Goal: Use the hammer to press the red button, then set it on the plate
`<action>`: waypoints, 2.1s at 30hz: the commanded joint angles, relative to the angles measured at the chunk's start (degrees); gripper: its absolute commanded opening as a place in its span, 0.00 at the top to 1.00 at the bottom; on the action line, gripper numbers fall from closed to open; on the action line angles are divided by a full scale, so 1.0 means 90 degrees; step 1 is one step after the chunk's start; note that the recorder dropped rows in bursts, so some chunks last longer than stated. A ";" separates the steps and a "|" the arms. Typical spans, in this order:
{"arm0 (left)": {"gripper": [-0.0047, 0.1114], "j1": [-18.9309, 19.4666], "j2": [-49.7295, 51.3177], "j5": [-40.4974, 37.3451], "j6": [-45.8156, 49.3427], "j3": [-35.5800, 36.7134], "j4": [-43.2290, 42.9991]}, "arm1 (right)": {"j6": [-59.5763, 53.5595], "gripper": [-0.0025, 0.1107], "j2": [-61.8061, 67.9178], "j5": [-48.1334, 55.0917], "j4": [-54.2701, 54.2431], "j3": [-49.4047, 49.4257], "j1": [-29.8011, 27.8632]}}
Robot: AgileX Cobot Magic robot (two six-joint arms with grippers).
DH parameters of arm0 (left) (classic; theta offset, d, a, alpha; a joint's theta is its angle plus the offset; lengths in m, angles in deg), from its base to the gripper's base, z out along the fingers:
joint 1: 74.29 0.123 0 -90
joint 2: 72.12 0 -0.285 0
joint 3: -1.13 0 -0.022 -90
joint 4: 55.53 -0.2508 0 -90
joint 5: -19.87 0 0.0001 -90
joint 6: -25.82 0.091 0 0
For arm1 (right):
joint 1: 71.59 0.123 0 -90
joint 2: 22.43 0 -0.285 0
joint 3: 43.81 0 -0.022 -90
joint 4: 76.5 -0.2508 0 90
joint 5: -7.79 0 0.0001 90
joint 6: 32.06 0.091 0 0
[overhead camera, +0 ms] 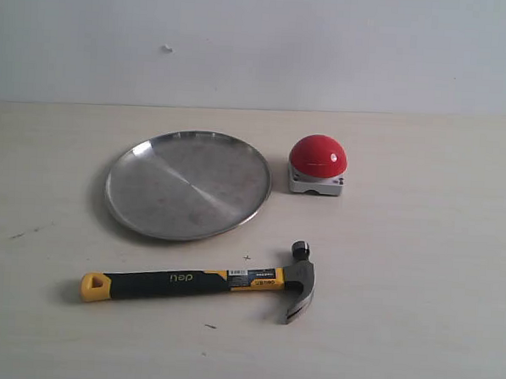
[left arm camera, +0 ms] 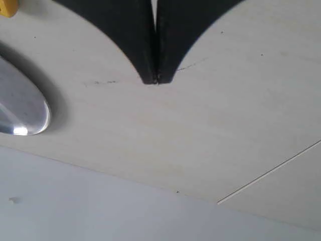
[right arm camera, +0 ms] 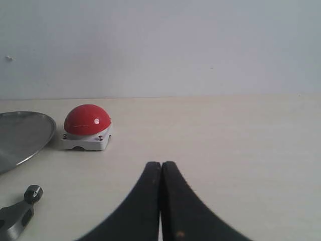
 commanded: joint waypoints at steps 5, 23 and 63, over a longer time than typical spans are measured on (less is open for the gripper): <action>0.96 0.0018 -0.0044 0.0044 0.0042 0.0016 0.0022 | 0.0003 0.98 -0.0031 -0.0048 -0.0006 0.0035 -0.0036; 0.96 0.0018 -0.0044 0.1911 -0.0012 0.0016 -0.0905 | 0.0003 0.98 -0.0031 -0.0048 -0.0006 0.0035 -0.0036; 0.96 -0.3122 1.0263 -0.3149 0.5745 -0.6896 0.3303 | 0.0003 0.98 -0.0031 -0.0048 -0.0006 0.0035 -0.0036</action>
